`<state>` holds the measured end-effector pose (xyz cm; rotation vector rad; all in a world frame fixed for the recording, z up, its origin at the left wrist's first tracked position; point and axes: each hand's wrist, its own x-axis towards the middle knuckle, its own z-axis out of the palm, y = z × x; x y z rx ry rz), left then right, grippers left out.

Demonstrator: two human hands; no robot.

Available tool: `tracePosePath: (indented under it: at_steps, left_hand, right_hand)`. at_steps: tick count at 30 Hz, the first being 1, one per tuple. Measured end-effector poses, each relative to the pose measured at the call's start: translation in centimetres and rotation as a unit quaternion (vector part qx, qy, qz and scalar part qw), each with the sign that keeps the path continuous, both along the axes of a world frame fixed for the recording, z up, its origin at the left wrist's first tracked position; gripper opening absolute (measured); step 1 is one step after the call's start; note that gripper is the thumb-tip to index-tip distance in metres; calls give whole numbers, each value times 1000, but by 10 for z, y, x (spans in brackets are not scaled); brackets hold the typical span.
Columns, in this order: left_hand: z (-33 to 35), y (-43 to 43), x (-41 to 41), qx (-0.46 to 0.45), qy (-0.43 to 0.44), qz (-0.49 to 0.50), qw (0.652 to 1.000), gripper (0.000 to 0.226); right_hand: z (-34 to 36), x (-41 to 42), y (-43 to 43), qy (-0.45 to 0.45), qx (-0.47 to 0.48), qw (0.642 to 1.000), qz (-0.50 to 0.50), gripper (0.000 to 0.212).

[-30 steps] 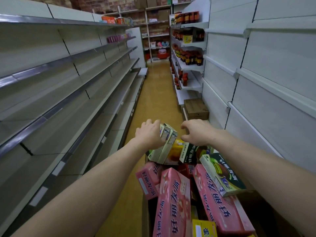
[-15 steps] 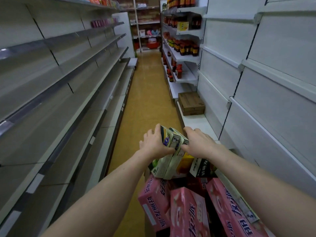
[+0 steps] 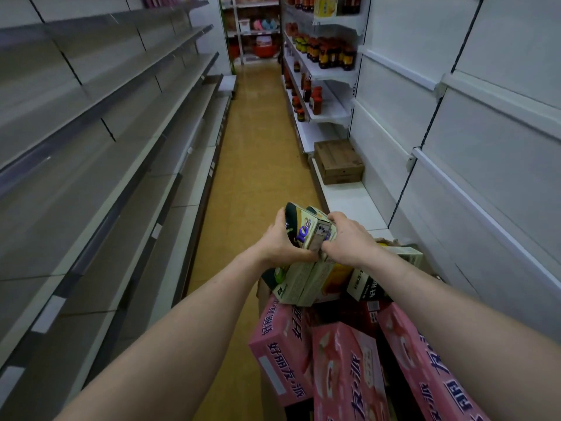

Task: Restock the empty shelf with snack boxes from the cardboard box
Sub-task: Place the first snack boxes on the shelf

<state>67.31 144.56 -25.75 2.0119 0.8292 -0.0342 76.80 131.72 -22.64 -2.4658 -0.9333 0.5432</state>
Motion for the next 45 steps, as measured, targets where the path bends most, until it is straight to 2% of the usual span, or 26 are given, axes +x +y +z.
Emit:
tracePosePath:
  at_steps: [7,12,16,21,23,29,38,43,45]
  left_hand:
    - [26,-8,-22,-21,-38,27,999,113]
    - [64,-19,-50,-37,-70,55,995,113]
    - [101,-32,-75,-9,-94,78,992,107]
    - [154,-60,-113,28,-129,125,983,96]
    - [175,-75,-130,43,-141,144,979,95]
    - [232,-117,-196,88,-178,213,957,98]
    - [294,-173,-314,164,-191,319,914,97]
    - [322,-205,-385,200,-199,382,880,81]
    - [329,-215,-416,210,-203,402,868,89]
  right_hand:
    - [12,-7,-10,-1,55,998,-11,58]
    - [49,-14,-22,-9,108,994,-26,52]
    - [86,-27,-31,-47,141,989,1,42]
    - [140,-54,-49,-90,184,977,64,58]
    - [160,-66,-57,-98,202,970,92,57]
    - [215,-117,-77,-118,260,941,182,33]
    - [271,-226,-88,-115,331,886,303,30]
    - [294,-289,-91,-105,364,857,350,18]
    - [301,-316,-93,-98,377,845,367,18]
